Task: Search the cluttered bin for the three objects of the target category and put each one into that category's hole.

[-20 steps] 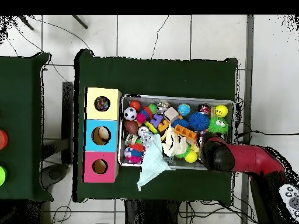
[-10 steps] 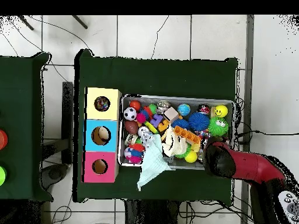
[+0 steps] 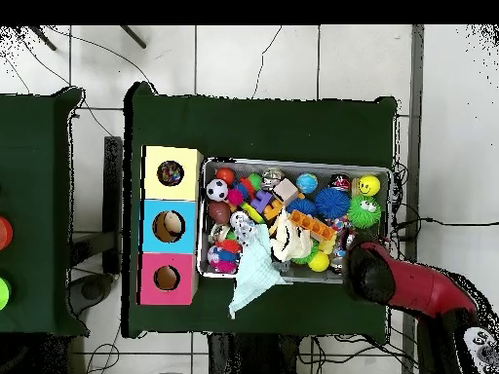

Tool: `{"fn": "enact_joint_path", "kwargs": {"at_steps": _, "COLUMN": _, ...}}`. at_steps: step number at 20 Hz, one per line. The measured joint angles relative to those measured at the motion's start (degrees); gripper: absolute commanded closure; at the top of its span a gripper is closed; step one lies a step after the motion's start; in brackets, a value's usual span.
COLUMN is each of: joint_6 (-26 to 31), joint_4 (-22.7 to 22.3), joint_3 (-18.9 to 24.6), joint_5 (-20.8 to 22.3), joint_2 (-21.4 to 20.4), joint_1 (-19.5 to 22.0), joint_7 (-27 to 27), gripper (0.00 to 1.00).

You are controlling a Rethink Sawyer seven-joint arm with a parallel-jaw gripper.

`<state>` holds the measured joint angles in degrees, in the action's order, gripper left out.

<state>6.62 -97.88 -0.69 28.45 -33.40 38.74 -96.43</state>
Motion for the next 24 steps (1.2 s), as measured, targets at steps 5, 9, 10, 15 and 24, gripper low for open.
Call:
{"fn": "enact_joint_path", "kwargs": {"at_steps": 5, "joint_6": -0.31, "joint_4": 0.00, "joint_3": -1.38, "joint_5": -1.60, "joint_2": 0.64, "joint_1": -0.11, "joint_7": -0.53, "gripper": 0.00}}
{"fn": "enact_joint_path", "kwargs": {"at_steps": 9, "joint_6": -0.31, "joint_4": 0.01, "joint_3": -2.05, "joint_5": -2.47, "joint_2": 1.37, "joint_1": -0.12, "joint_7": -0.53, "gripper": 0.00}}
{"fn": "enact_joint_path", "kwargs": {"at_steps": 10, "joint_6": -0.31, "joint_4": 0.01, "joint_3": -2.09, "joint_5": -2.72, "joint_2": 1.62, "joint_1": -0.12, "joint_7": -0.53, "gripper": 0.00}}
{"fn": "enact_joint_path", "kwargs": {"at_steps": 15, "joint_6": -0.32, "joint_4": 0.00, "joint_3": -2.13, "joint_5": -3.91, "joint_2": 2.72, "joint_1": 0.21, "joint_7": -0.53, "gripper": 0.00}}
{"fn": "enact_joint_path", "kwargs": {"at_steps": 24, "joint_6": -0.29, "joint_4": -0.68, "joint_3": -0.77, "joint_5": -6.19, "joint_2": 3.15, "joint_1": 3.73, "joint_7": -0.53, "gripper": 0.00}}
